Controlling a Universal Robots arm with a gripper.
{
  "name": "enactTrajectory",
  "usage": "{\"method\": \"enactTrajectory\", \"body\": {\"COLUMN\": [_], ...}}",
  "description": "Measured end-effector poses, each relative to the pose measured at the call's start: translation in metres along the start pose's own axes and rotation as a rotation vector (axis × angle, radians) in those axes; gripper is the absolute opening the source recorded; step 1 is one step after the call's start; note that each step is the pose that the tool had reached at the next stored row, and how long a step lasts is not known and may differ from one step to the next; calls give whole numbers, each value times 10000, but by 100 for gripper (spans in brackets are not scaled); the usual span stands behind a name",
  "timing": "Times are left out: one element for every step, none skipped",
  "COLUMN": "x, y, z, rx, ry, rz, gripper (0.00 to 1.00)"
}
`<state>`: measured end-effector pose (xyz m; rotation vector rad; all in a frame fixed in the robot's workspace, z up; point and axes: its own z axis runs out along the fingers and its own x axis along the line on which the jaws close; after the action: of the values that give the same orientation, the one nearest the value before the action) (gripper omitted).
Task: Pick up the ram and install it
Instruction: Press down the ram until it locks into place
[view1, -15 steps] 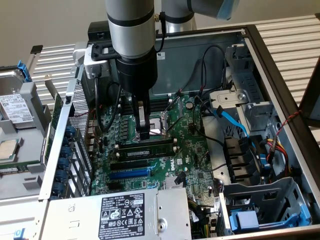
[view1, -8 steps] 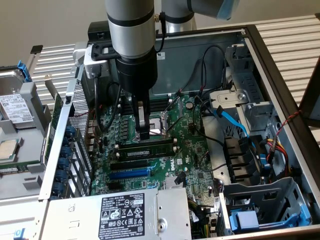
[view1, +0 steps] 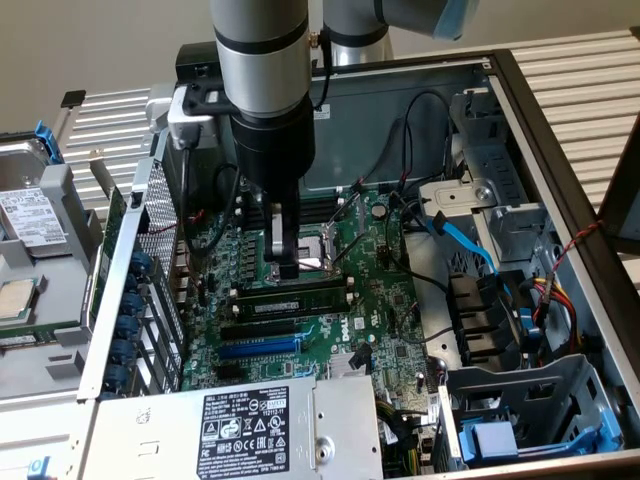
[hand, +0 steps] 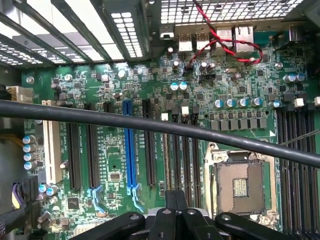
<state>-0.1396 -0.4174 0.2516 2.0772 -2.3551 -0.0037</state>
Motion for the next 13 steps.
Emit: {"method": "enactTrajectory", "body": {"x": [0,0,0,0,0,0,0,0,0,0,0,0,0], "y": [0,0,0,0,0,0,0,0,0,0,0,0,0], "z": [0,1,1,2,2,3,3,3,4,5,5,6,7], "rx": [0,0,0,1,1,1,1,1,1,2,1,2,1], "ry": [0,0,-1,-2,-2,-3,-3,-3,-5,-5,-5,-5,-6], "rz": [172,342,518,688,852,1033,1197,1359,1517,1681,1839,1998,2156], "gripper": [11,11,11,11,11,11,11,11,11,11,11,11,11]}}
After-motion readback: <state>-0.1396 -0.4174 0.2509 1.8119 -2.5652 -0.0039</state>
